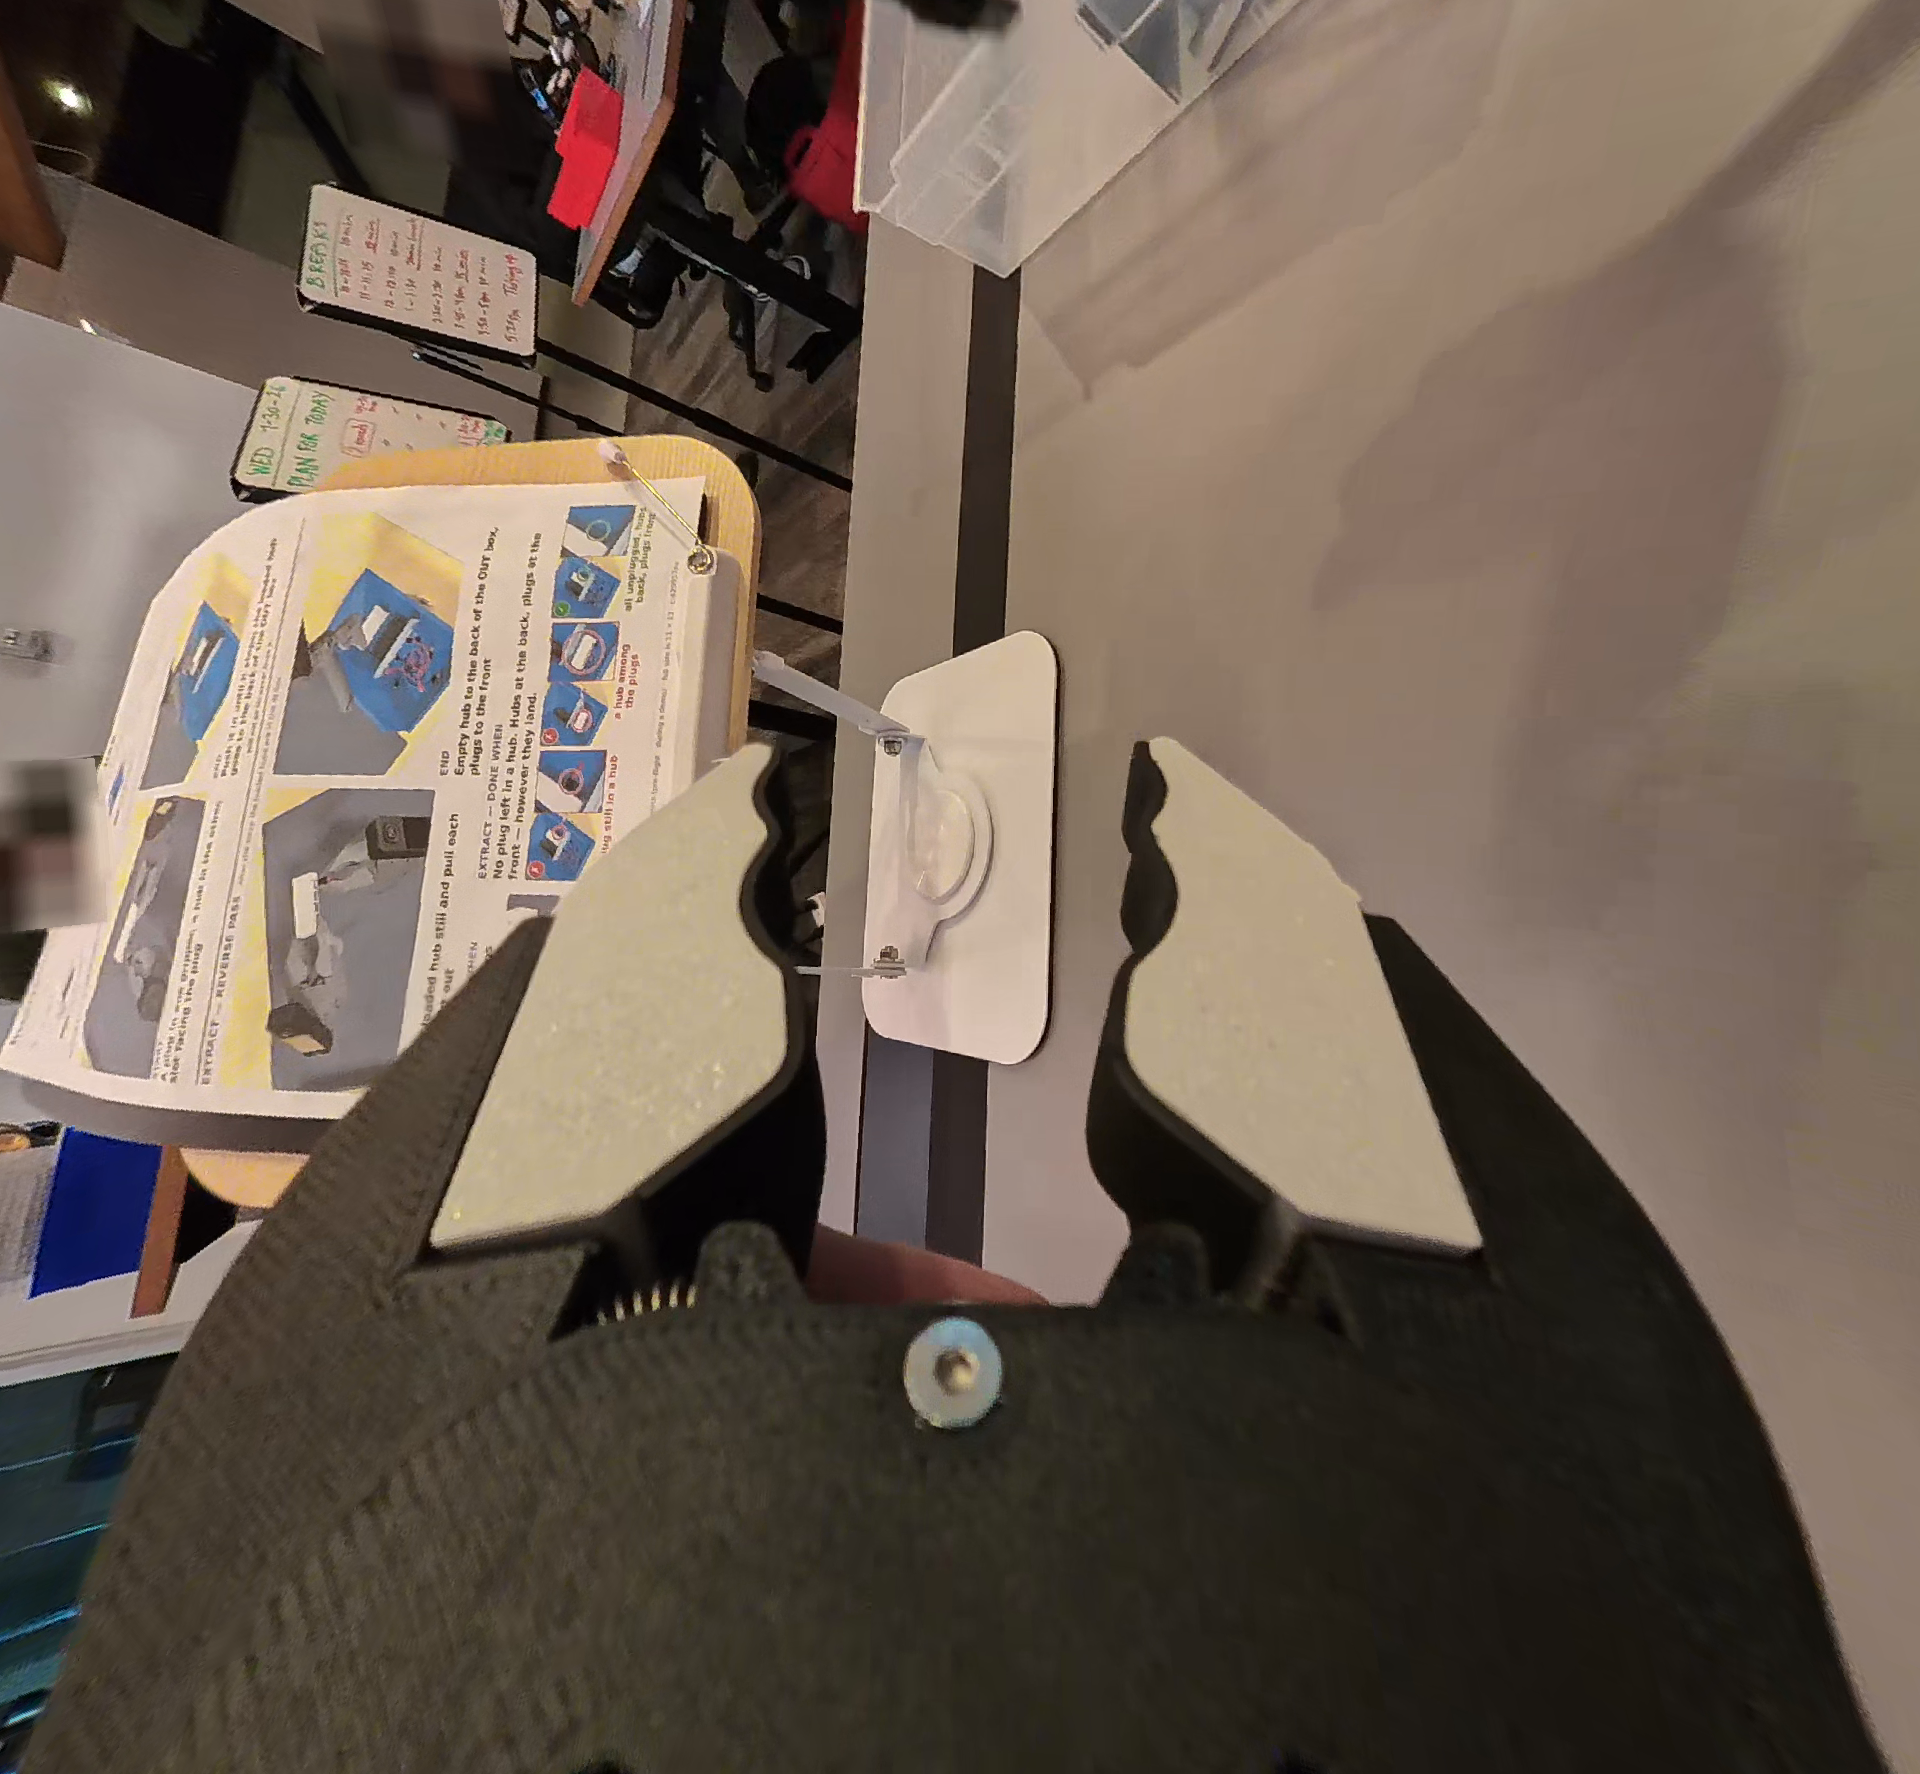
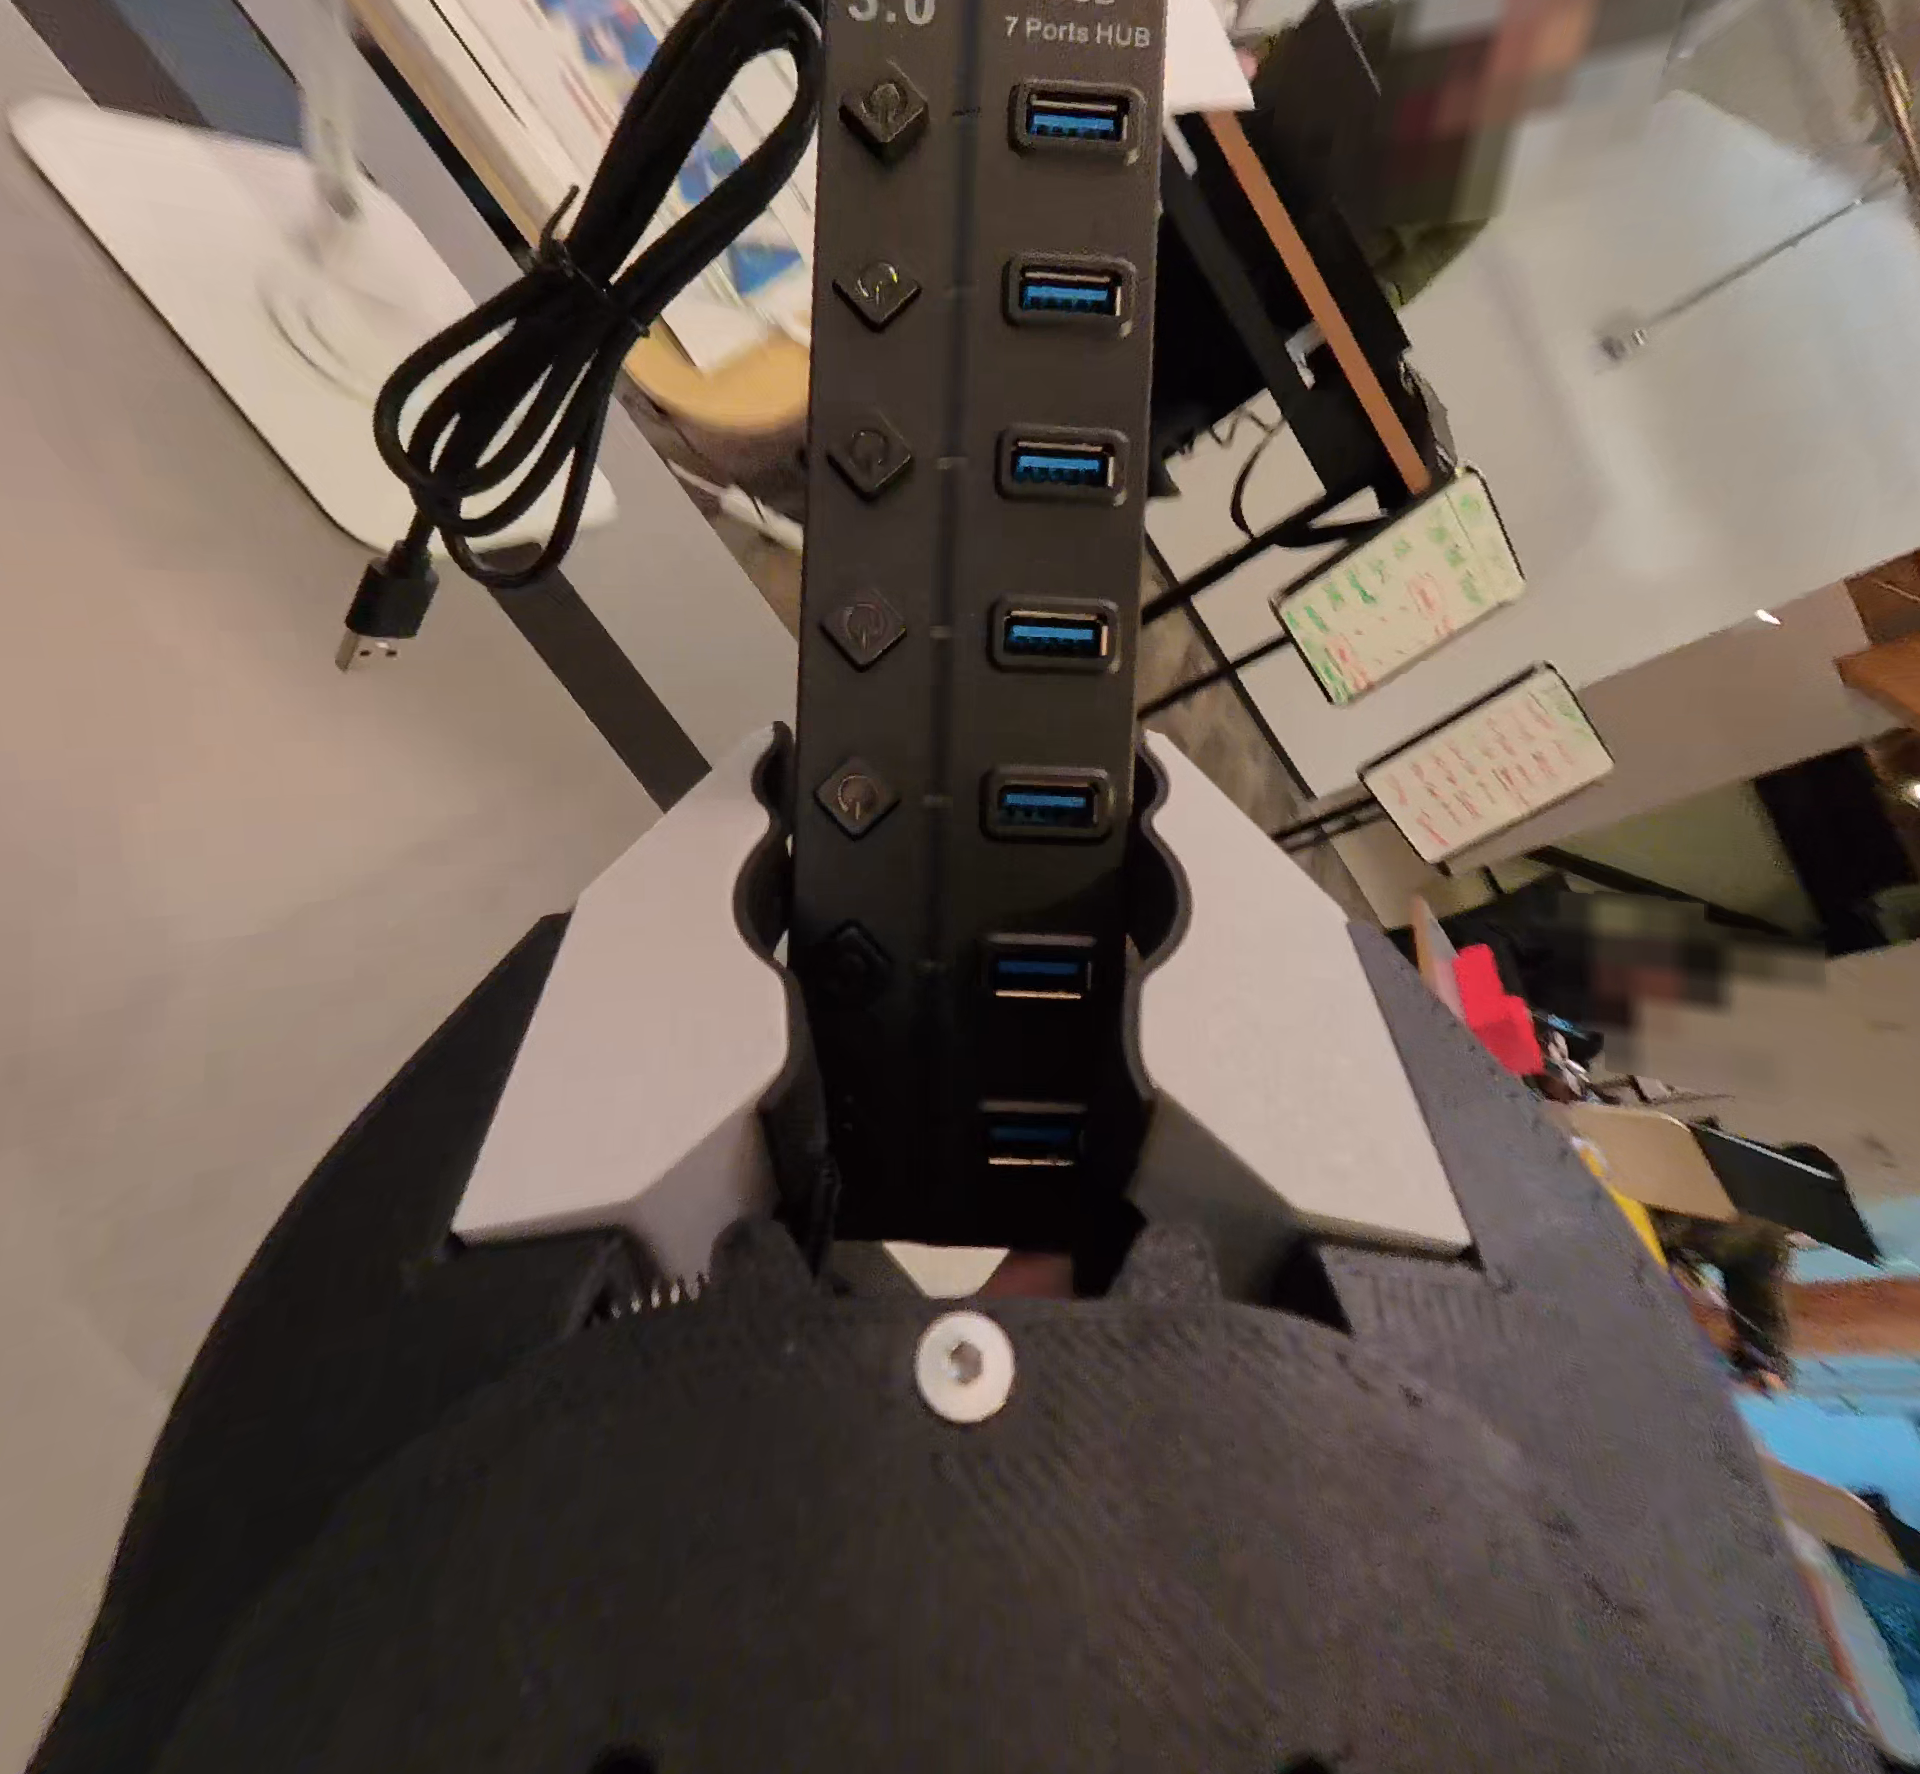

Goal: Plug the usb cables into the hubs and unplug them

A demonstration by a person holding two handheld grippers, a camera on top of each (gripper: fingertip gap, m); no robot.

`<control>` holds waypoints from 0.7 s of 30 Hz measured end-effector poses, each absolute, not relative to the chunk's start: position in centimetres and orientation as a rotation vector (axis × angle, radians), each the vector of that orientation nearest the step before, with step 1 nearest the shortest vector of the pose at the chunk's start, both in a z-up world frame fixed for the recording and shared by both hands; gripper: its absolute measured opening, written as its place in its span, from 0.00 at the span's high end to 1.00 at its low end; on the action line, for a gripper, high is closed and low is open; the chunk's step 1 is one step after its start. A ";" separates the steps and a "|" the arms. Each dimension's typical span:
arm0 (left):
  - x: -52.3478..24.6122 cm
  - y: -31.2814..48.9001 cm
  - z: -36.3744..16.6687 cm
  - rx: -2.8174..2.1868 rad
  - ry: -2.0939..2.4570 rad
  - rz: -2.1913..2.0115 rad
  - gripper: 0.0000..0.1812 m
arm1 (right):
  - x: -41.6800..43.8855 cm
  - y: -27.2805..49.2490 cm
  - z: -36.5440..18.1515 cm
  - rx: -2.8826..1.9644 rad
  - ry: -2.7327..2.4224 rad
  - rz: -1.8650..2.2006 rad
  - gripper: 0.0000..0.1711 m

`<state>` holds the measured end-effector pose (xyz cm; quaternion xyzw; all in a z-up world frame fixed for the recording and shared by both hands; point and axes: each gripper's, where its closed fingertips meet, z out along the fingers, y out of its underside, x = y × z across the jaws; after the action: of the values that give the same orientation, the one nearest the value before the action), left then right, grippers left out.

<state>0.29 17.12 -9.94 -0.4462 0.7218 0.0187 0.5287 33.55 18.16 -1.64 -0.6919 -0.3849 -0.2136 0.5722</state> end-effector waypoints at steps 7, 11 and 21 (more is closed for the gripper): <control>0.1 17.9 -10.6 -1.081 1.733 0.068 0.67 | 43.4 19.7 -3.0 -1.726 -1.055 -0.795 0.64; -0.3 18.2 -10.7 -1.100 1.731 0.064 0.67 | 47.0 21.0 -6.4 -1.811 -1.177 -0.920 0.64; -0.7 19.1 -11.4 -1.122 1.738 0.088 0.67 | 49.2 24.4 -12.7 -1.927 -1.370 -0.964 0.64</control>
<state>-0.69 19.07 -11.41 -0.4661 0.7218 0.0367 0.5104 49.15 24.38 -12.70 -0.7223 -0.5135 -0.3613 0.2900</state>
